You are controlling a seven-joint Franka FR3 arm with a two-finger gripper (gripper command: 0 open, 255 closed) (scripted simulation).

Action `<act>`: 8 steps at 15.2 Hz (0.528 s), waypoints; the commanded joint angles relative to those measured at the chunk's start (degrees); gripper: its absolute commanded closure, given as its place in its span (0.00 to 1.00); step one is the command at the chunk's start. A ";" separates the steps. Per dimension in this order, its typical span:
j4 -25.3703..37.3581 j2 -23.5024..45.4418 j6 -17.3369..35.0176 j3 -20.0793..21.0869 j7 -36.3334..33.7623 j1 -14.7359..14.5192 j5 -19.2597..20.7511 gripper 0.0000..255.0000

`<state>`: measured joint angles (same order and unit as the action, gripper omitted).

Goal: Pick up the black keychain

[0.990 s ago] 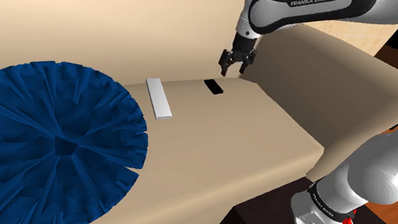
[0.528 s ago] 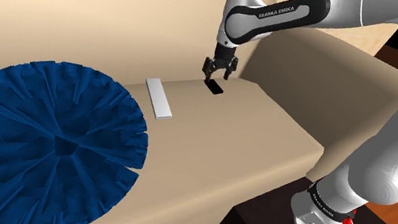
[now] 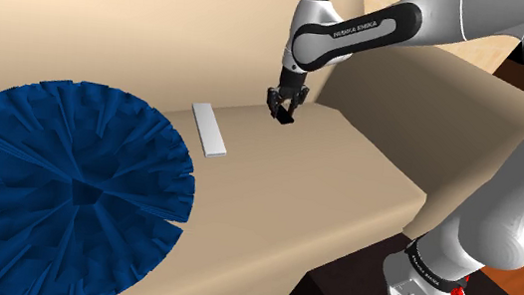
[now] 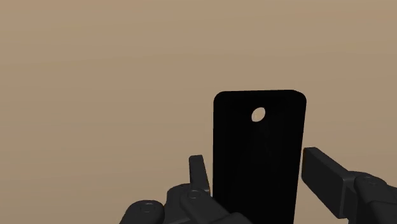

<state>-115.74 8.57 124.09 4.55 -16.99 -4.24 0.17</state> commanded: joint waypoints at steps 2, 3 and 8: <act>-0.11 0.22 0.25 0.06 -0.04 -0.06 -0.04 1.00; -0.03 0.37 0.33 0.04 -0.01 -0.04 -0.04 1.00; -0.81 -0.20 0.53 -0.08 0.32 0.15 -0.11 1.00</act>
<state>-116.15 8.16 124.62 4.39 -16.70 -4.04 0.14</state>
